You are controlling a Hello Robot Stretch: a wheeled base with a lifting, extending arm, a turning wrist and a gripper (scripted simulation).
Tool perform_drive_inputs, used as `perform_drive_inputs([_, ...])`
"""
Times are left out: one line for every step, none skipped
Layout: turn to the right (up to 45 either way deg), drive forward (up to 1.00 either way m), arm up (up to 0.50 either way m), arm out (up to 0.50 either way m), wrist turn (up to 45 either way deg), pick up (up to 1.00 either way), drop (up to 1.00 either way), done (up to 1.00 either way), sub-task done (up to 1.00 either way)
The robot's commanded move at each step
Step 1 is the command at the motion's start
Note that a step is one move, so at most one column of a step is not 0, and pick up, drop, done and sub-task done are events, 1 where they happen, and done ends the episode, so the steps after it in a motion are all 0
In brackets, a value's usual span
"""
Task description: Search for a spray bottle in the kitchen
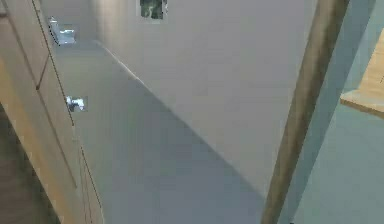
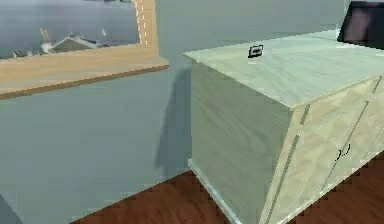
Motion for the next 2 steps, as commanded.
perform_drive_inputs([15.0,0.00,0.00,0.00,0.0,0.00,0.00,0.00,0.00])
perform_drive_inputs([0.0,0.40,0.00,0.00,0.0,0.00,0.00,0.00,0.00])
